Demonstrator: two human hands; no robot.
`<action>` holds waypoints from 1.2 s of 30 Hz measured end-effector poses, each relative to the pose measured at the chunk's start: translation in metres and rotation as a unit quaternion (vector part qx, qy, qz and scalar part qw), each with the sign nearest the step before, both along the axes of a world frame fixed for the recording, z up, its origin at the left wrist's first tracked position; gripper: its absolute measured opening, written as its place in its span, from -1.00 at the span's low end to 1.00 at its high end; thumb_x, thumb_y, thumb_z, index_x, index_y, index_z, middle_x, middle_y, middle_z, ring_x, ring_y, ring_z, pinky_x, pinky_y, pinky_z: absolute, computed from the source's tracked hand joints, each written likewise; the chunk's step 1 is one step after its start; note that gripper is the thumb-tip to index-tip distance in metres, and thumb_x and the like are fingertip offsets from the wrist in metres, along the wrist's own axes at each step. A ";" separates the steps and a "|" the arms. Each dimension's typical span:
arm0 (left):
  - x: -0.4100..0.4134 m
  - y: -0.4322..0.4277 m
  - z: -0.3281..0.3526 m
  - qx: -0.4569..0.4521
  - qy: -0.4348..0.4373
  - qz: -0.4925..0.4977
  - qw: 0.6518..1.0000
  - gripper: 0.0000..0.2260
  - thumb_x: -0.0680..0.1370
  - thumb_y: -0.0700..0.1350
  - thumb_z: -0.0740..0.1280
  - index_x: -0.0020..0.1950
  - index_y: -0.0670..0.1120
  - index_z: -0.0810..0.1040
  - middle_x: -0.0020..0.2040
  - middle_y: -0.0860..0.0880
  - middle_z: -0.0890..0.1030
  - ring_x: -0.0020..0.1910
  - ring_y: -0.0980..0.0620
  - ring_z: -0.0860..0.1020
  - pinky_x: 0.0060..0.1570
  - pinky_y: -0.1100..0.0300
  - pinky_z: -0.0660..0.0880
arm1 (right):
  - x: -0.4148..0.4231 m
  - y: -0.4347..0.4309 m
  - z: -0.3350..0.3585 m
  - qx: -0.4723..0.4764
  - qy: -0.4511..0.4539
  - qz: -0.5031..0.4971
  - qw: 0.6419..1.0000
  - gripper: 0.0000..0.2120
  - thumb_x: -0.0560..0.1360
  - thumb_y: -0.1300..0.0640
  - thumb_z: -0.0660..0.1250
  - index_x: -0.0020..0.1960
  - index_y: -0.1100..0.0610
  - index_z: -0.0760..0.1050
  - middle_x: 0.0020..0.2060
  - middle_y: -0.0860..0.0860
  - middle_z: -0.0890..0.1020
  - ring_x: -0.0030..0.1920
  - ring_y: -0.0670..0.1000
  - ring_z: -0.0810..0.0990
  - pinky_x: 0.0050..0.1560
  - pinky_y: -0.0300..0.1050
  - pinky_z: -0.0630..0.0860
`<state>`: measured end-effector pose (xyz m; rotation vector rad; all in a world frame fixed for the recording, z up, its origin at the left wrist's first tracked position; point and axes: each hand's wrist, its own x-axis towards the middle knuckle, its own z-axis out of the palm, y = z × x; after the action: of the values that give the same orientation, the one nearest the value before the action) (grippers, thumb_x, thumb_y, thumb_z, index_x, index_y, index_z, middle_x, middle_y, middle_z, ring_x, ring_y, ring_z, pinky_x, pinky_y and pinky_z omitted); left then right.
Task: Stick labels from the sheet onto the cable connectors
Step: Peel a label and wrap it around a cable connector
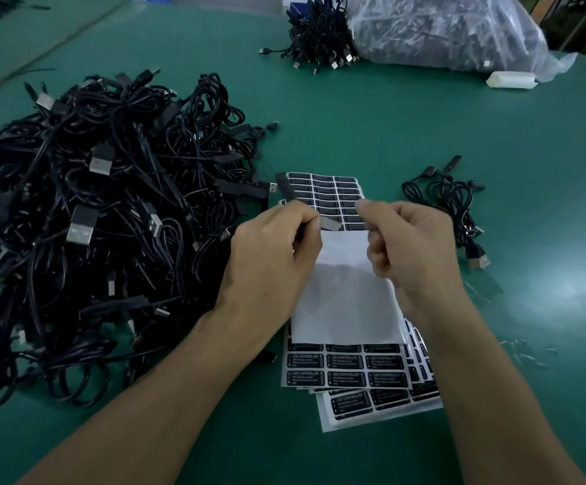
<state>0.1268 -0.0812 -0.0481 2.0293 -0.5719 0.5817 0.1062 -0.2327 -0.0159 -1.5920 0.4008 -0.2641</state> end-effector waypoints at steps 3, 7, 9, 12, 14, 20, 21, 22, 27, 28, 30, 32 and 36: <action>0.000 -0.001 -0.002 0.024 -0.020 0.002 1.000 -0.90 0.58 -0.30 0.35 -0.14 -0.22 0.59 -0.28 -0.05 0.58 -0.32 -0.08 0.51 -0.29 0.00 0.45 | -0.002 0.004 0.004 0.024 0.063 0.040 0.997 -0.68 0.45 0.02 0.48 -0.42 0.12 0.59 -0.53 -0.01 0.51 -0.58 -0.10 0.37 -0.62 -0.34 0.22; -0.001 -0.001 -0.003 0.031 -0.036 -0.001 0.999 -0.91 0.58 -0.27 0.34 -0.11 -0.21 0.62 -0.22 -0.06 0.62 -0.30 -0.09 0.54 -0.29 -0.04 0.50 | -0.001 0.006 0.005 0.022 0.089 0.059 0.994 -0.75 0.44 0.04 0.49 -0.33 0.17 0.68 -0.49 0.01 0.56 -0.56 -0.09 0.38 -0.64 -0.34 0.22; -0.002 -0.002 -0.003 0.033 -0.044 -0.007 0.998 -0.90 0.58 -0.26 0.34 -0.10 -0.21 0.62 -0.21 -0.05 0.63 -0.29 -0.09 0.55 -0.31 -0.04 0.51 | -0.001 0.006 0.005 0.019 0.093 0.059 0.994 -0.76 0.43 0.10 0.49 -0.37 0.16 0.66 -0.49 0.01 0.56 -0.56 -0.09 0.38 -0.64 -0.33 0.21; -0.002 -0.002 -0.004 0.038 -0.044 -0.011 0.998 -0.89 0.59 -0.23 0.34 -0.09 -0.20 0.64 -0.21 -0.05 0.63 -0.30 -0.09 0.54 -0.31 -0.04 0.50 | 0.000 0.004 0.006 0.043 0.101 0.065 0.992 -0.81 0.43 0.16 0.47 -0.33 0.19 0.62 -0.50 0.00 0.55 -0.57 -0.09 0.37 -0.66 -0.33 0.18; -0.002 -0.002 -0.004 0.041 -0.042 -0.016 0.998 -0.89 0.59 -0.21 0.34 -0.07 -0.19 0.65 -0.21 -0.05 0.63 -0.30 -0.10 0.54 -0.30 -0.04 0.51 | 0.000 0.003 0.007 0.055 0.109 0.070 0.990 -0.82 0.43 0.16 0.46 -0.33 0.19 0.62 -0.49 0.00 0.54 -0.57 -0.10 0.37 -0.67 -0.34 0.16; -0.003 -0.002 -0.001 0.017 -0.056 -0.015 0.998 -0.82 0.64 -0.13 0.31 -0.04 -0.19 0.65 -0.20 0.02 0.62 -0.29 0.02 0.54 -0.28 0.22 0.47 | 0.001 0.001 0.008 0.101 0.051 0.042 0.993 -0.66 0.44 0.29 0.41 -0.47 0.08 0.51 -0.53 -0.03 0.47 -0.56 -0.11 0.29 -0.64 -0.34 0.16; -0.003 -0.002 0.000 0.008 -0.054 -0.016 0.998 -0.81 0.64 -0.13 0.30 -0.04 -0.20 0.65 -0.20 0.04 0.60 -0.28 0.03 0.54 -0.27 0.28 0.45 | 0.001 0.001 0.007 0.101 0.033 0.036 0.994 -0.64 0.46 0.28 0.41 -0.48 0.07 0.49 -0.53 -0.04 0.45 -0.55 -0.11 0.27 -0.63 -0.32 0.16; -0.003 -0.002 0.000 0.000 -0.053 -0.020 0.998 -0.81 0.64 -0.13 0.29 -0.03 -0.20 0.64 -0.20 0.07 0.59 -0.28 0.03 0.54 -0.26 0.30 0.45 | 0.001 0.001 0.007 0.099 0.013 0.033 0.994 -0.64 0.47 0.28 0.41 -0.47 0.07 0.47 -0.52 -0.04 0.43 -0.55 -0.10 0.26 -0.62 -0.31 0.16; -0.004 0.001 -0.003 0.026 -0.062 -0.064 0.996 -0.85 0.62 -0.17 0.29 -0.06 -0.14 0.63 -0.19 0.05 0.62 -0.31 0.03 0.54 -0.36 0.06 0.51 | -0.003 0.003 0.005 0.095 -0.059 0.057 0.992 -0.72 0.52 0.23 0.40 -0.36 0.06 0.56 -0.51 -0.05 0.43 -0.55 -0.11 0.34 -0.60 -0.32 0.20; -0.004 0.000 -0.003 0.031 -0.061 -0.072 0.995 -0.84 0.62 -0.14 0.29 -0.08 -0.12 0.63 -0.21 0.06 0.62 -0.34 0.06 0.51 -0.40 0.05 0.50 | -0.004 0.003 0.004 0.092 -0.071 0.065 0.991 -0.70 0.53 0.22 0.40 -0.36 0.03 0.57 -0.51 -0.05 0.44 -0.54 -0.10 0.36 -0.59 -0.31 0.22; -0.005 -0.001 -0.003 0.032 -0.064 -0.082 0.994 -0.82 0.60 -0.09 0.29 -0.14 -0.11 0.61 -0.27 0.08 0.59 -0.38 0.15 0.43 -0.45 0.08 0.47 | -0.005 0.004 0.004 0.090 -0.091 0.074 0.989 -0.71 0.55 0.21 0.39 -0.33 -0.01 0.58 -0.48 -0.04 0.49 -0.52 -0.08 0.41 -0.56 -0.29 0.27; -0.006 -0.001 -0.003 0.028 -0.069 -0.085 0.994 -0.80 0.59 -0.06 0.31 -0.19 -0.10 0.60 -0.30 0.09 0.56 -0.39 0.18 0.39 -0.47 0.10 0.45 | -0.005 0.005 0.003 0.088 -0.102 0.069 0.988 -0.76 0.56 0.20 0.38 -0.25 -0.01 0.61 -0.44 -0.03 0.54 -0.48 -0.06 0.48 -0.52 -0.25 0.33; -0.004 -0.001 -0.004 0.031 -0.059 -0.101 0.993 -0.78 0.58 -0.04 0.32 -0.22 -0.11 0.59 -0.32 0.07 0.56 -0.40 0.12 0.44 -0.46 0.07 0.46 | -0.006 0.007 0.002 0.104 -0.117 0.091 0.983 -0.91 0.49 0.14 0.40 -0.02 0.01 0.61 -0.30 0.05 0.68 -0.31 0.01 0.64 -0.35 -0.19 0.51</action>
<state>0.1223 -0.0818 -0.0518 1.9752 -0.8643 0.5692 0.1005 -0.2256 -0.0136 -1.3640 0.0952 -0.2577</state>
